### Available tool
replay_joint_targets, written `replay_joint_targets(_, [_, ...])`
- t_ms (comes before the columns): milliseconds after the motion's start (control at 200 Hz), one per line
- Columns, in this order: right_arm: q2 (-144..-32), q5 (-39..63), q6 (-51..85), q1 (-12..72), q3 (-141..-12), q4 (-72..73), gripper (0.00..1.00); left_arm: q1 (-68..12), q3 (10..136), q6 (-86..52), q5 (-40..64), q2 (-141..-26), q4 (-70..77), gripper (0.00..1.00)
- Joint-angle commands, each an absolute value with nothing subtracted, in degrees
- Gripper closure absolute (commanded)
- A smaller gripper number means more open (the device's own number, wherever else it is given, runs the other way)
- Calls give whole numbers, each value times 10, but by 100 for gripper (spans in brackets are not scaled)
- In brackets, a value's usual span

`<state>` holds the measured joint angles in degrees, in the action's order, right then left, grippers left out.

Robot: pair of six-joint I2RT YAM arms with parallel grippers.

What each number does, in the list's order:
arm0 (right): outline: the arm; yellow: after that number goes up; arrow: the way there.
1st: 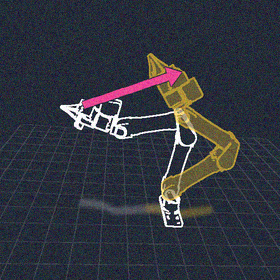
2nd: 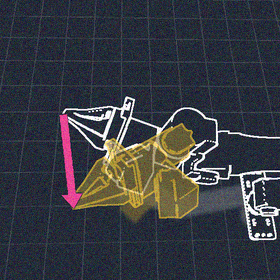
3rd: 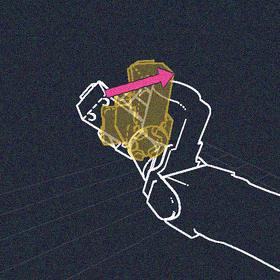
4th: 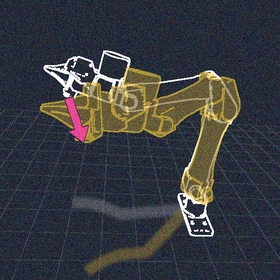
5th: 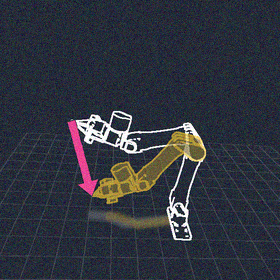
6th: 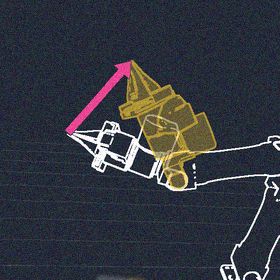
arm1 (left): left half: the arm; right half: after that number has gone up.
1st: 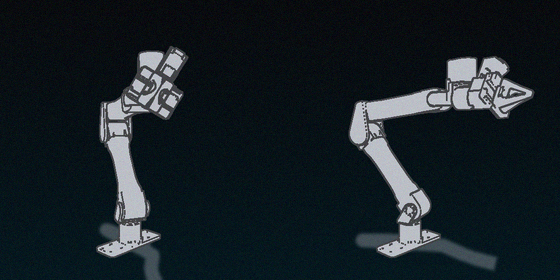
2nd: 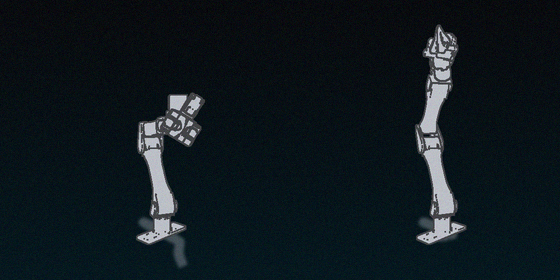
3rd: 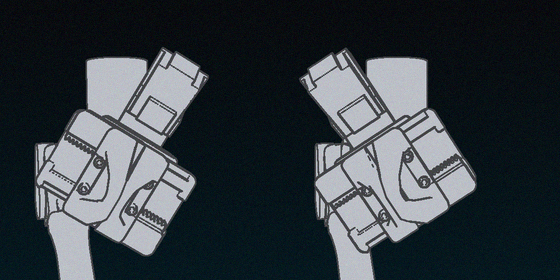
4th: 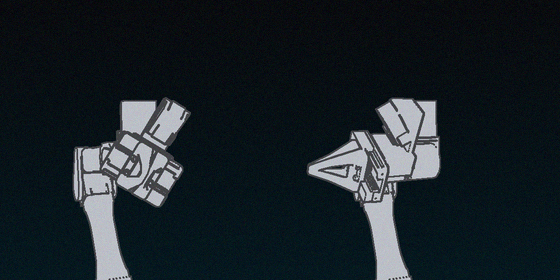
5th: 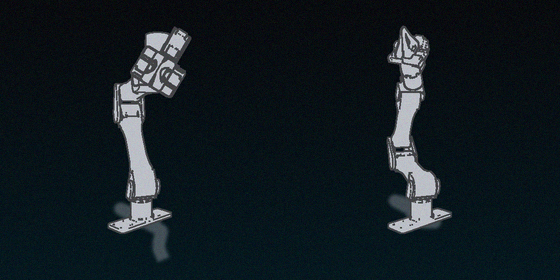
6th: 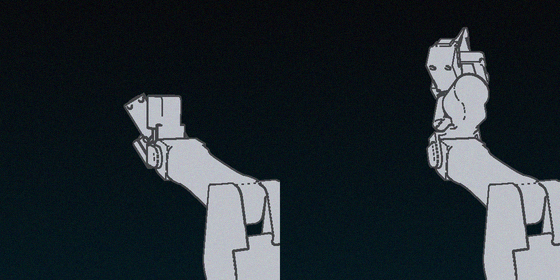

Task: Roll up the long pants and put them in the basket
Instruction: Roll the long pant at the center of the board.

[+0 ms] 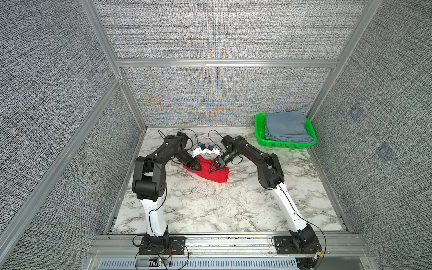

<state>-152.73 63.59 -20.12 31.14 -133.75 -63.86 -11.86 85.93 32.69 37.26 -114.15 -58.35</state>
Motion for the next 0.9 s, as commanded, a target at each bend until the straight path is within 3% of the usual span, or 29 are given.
replay_joint_targets(0, [-1530, 485, -195, 308, -1325, -610, 100, -119, 853, 304, 316, -1160, -550, 98])
replay_joint_targets(145, [-1509, 453, -192, 308, -1303, -588, 100, -123, 862, 284, 291, -1175, -538, 98])
replay_joint_targets(230, [-1489, 423, -192, 309, -1282, -567, 77, -127, 871, 278, 274, -1185, -536, 98])
replay_joint_targets(370, [-1460, 403, -193, 310, -1251, -543, 68, -128, 892, 265, 271, -1197, -535, 98])
replay_joint_targets(430, [-1461, 405, -195, 310, -1253, -547, 70, -128, 898, 261, 281, -1196, -534, 98])
replay_joint_targets(545, [-1479, 418, -196, 310, -1265, -567, 89, -128, 896, 261, 329, -1172, -525, 98])
replay_joint_targets(670, [-1495, 437, -199, 310, -1269, -583, 100, -128, 897, 259, 362, -1143, -517, 98])
replay_joint_targets(896, [-1505, 453, -206, 310, -1283, -598, 100, -129, 912, 262, 365, -1135, -508, 98])
